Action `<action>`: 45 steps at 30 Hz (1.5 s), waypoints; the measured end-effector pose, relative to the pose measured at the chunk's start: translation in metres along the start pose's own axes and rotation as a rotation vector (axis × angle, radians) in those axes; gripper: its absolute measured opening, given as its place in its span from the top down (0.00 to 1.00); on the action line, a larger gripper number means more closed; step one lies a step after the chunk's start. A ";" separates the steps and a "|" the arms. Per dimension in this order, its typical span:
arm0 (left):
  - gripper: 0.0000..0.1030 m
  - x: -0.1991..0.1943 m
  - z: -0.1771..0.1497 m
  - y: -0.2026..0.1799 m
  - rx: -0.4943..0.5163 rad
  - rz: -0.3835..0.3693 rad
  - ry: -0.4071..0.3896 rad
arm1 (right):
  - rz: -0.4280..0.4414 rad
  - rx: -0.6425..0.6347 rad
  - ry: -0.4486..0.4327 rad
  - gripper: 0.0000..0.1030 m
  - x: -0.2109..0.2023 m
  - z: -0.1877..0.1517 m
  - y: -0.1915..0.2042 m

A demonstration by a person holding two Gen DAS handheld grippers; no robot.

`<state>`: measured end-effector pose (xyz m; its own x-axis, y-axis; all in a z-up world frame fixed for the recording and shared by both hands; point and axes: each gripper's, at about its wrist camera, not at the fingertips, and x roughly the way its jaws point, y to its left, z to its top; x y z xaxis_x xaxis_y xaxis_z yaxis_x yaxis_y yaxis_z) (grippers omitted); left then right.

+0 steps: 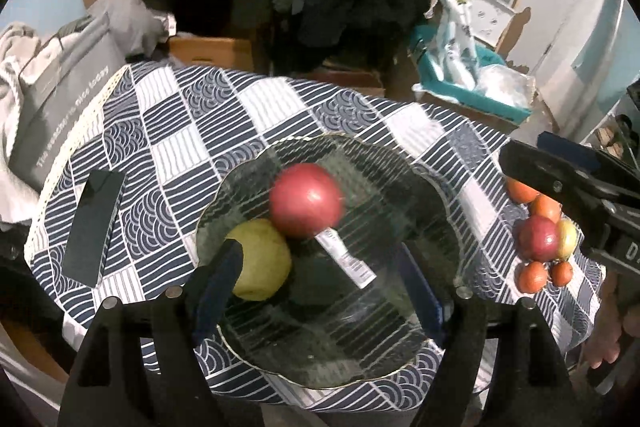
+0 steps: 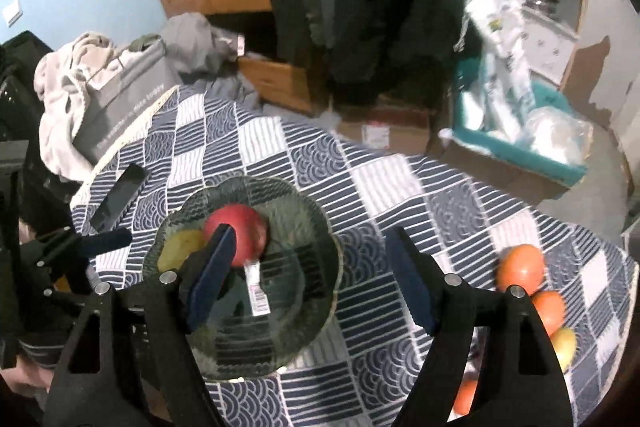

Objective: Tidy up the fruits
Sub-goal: 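Withdraw both open tools from the bowl back toward the fruit pile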

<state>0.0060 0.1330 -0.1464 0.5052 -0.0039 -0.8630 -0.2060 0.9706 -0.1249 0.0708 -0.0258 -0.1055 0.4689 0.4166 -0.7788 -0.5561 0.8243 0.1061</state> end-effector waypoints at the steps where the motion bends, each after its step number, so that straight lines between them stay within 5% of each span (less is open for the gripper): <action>1: 0.22 -0.002 0.001 -0.003 0.002 -0.006 -0.006 | -0.015 0.001 -0.009 0.20 -0.006 0.000 -0.002; 28: 0.13 -0.062 0.022 -0.104 0.129 -0.158 -0.146 | -0.238 0.124 -0.201 0.13 -0.134 -0.039 -0.099; 45: 0.04 -0.080 0.027 -0.164 0.215 -0.185 -0.203 | -0.327 0.247 -0.237 0.12 -0.179 -0.078 -0.168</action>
<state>0.0219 -0.0194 -0.0434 0.6783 -0.1578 -0.7177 0.0756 0.9865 -0.1455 0.0266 -0.2686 -0.0326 0.7516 0.1726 -0.6367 -0.1868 0.9813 0.0455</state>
